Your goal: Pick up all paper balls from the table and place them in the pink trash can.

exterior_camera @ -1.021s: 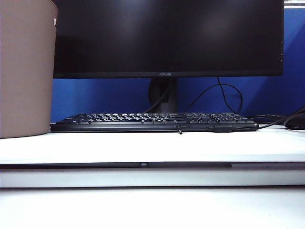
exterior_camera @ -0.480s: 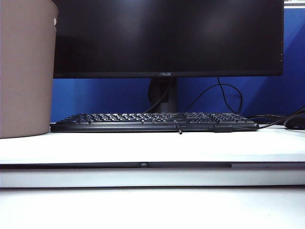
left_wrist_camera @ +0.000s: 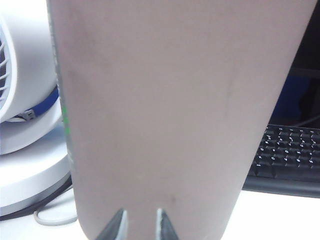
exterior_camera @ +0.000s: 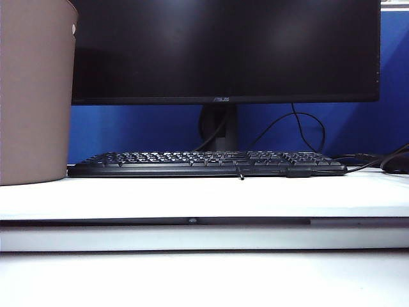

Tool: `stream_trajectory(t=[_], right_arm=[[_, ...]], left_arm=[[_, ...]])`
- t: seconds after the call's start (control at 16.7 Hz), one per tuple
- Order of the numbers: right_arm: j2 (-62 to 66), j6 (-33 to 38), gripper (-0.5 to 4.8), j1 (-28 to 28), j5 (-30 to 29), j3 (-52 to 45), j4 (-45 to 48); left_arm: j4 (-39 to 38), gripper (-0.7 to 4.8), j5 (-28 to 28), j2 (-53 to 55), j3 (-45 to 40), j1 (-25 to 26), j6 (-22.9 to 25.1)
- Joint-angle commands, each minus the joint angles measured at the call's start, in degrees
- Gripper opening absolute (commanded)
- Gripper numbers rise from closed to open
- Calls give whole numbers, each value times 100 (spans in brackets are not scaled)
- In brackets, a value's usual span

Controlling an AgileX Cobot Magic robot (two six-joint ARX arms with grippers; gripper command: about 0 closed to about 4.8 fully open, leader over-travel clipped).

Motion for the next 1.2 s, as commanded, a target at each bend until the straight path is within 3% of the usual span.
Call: stream_trajectory(t=[0.06,0.36,1.2], right_arm=[[-9,-11,-1,11,-271,-31,304],[-9,-293,-1,367,-376,-31,507],[-9,-278,-1,365,-372,-31,468]], left_arm=[[50,89,-15,-13,0,2,-9],[50,89,-15,-13,0,2,-9],[50,89,-15,-13,0,2,-9]])
